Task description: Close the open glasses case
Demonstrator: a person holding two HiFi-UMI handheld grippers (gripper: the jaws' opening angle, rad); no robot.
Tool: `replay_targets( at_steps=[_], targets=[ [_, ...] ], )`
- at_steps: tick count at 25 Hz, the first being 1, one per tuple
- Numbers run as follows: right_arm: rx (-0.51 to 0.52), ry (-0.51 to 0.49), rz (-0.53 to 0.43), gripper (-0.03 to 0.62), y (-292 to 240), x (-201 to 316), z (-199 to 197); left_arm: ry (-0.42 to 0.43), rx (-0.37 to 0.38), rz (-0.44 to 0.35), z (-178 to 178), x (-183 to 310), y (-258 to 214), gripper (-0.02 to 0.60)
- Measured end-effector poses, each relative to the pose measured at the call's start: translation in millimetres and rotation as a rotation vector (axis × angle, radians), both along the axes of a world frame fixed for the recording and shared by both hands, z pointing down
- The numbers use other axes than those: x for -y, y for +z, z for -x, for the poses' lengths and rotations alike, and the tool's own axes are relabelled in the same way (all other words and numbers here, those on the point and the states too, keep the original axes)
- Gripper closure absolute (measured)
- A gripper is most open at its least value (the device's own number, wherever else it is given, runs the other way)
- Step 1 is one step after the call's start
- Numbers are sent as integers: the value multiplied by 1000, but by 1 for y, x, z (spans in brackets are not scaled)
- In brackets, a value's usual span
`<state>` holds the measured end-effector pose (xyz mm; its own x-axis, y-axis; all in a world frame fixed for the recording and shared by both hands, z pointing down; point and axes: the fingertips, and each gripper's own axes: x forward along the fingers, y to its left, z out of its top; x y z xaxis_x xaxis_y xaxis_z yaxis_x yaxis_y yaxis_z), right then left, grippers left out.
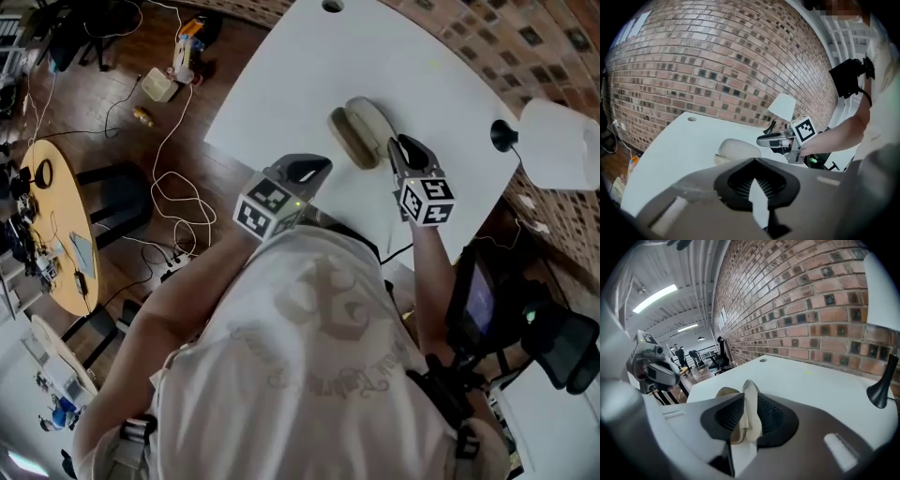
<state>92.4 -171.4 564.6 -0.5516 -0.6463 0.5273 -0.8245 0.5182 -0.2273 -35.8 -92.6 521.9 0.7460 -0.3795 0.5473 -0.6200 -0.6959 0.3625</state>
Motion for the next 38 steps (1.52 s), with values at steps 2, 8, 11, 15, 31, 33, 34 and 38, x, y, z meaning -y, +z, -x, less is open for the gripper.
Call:
replay_targets(
  at_steps=[2,8,11,15,31,33,34,38],
  targets=[
    [24,-36,11,481,3,9,5,-36,-8,8,6,-2,-3,575],
    [53,-79,114,418,24,30,0,-82,-24,2,10,3,-7,575],
    [95,-65,188,414,36,30,-1,-95,-33,2,9,3,-9,575],
    [192,-69,291,407,50,26,4,-90,-35,0,4,5,-10,575],
    [-19,-163,214,467,46,12,18,-70,-23,-12,8,3,-11,575],
    [-115,-198,150,467,40,9,22,-64,-29,-16,7,3,-12,575],
    [-161,-215,118,467,38,9,23,-60,-34,-18,5,3,-13,575],
    [-321,-287,0,476,28,9,34,-46,-39,-26,10,1,-16,575]
  ],
)
